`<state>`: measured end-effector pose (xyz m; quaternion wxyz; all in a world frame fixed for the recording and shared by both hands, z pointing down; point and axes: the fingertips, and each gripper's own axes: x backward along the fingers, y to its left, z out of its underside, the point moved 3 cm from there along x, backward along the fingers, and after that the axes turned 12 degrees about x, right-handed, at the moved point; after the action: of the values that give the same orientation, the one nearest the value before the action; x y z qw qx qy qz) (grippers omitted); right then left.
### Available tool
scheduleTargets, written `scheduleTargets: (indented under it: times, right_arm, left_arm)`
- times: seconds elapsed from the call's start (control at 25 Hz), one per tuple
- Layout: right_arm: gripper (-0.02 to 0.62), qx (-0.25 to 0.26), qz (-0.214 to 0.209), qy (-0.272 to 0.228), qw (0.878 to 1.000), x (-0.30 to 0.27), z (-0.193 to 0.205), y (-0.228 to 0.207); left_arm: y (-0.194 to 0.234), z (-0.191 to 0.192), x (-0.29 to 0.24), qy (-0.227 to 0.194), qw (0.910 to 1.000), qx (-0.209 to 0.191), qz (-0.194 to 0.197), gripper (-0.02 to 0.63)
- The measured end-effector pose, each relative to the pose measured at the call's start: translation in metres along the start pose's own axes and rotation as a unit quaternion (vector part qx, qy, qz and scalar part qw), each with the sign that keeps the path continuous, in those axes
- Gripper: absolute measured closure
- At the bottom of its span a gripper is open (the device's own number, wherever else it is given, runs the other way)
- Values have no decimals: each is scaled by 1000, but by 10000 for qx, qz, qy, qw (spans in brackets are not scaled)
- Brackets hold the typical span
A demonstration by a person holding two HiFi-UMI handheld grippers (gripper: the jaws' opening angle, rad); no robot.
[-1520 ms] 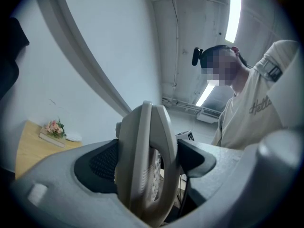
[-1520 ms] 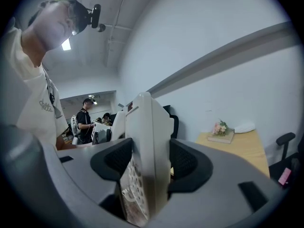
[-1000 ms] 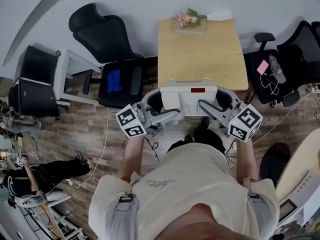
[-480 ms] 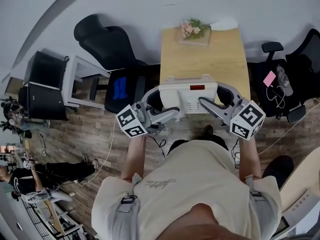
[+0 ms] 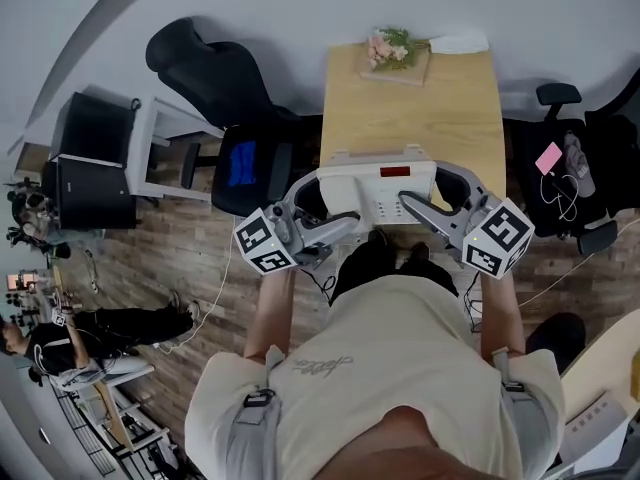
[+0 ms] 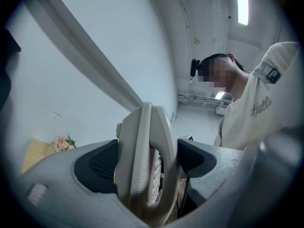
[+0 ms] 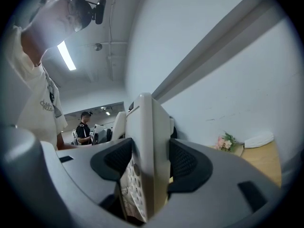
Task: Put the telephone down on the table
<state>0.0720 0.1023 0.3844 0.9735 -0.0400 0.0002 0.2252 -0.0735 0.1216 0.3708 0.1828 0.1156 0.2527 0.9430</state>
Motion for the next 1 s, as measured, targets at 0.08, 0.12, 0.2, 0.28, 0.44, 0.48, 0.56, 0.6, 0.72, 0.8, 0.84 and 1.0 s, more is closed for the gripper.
scheduleTargets:
  times: [0.08,0.12,0.2,0.28,0.44,0.48,0.56,0.6,0.72,0.8,0.84,1.0]
  right_arm:
    - [357,-122,24,49,9999,-3,4,-17]
    - [357,-179,49,72,9998,-4,6,-24]
    - [357,-256,103,112,9996,-6,10,-34]
    - [357,-279,159,151,9994,-9,11,-42]
    - [357,-300,289,231,9989,-21,10,-62]
    - [357,-299,314,252,9987,-25,9,-67]
    - [357,-262,356,296,9986,-34,4,-79]
    - [357,-235,378,323,9985,-39,2,-85]
    - [357,-176,456,400,9980,-58,-5,-102]
    - [357,-180,518,426,9976,-71,-8,-111]
    - [357,-193,549,436,9974,-77,-10,-115]
    - [357,-205,673,489,9963,-102,-15,-131]
  left_arm:
    - [15,-3,-10,51,9999,88,-22,225]
    - [22,-3,-15,76,9999,133,-15,225]
    - [32,-4,-22,102,9997,205,23,225]
    - [41,-7,-26,114,9996,249,76,225]
    - [65,-17,-34,123,9992,320,205,225]
    - [72,-20,-36,119,9991,323,244,225]
    - [85,-30,-40,116,9989,309,322,225]
    - [92,-35,-42,121,9988,302,357,225]
    - [114,-51,-44,148,9984,305,447,225]
    - [128,-62,-43,140,9980,330,514,225]
    - [134,-68,-43,125,9978,344,550,225]
    - [161,-87,-41,105,9968,388,696,225]
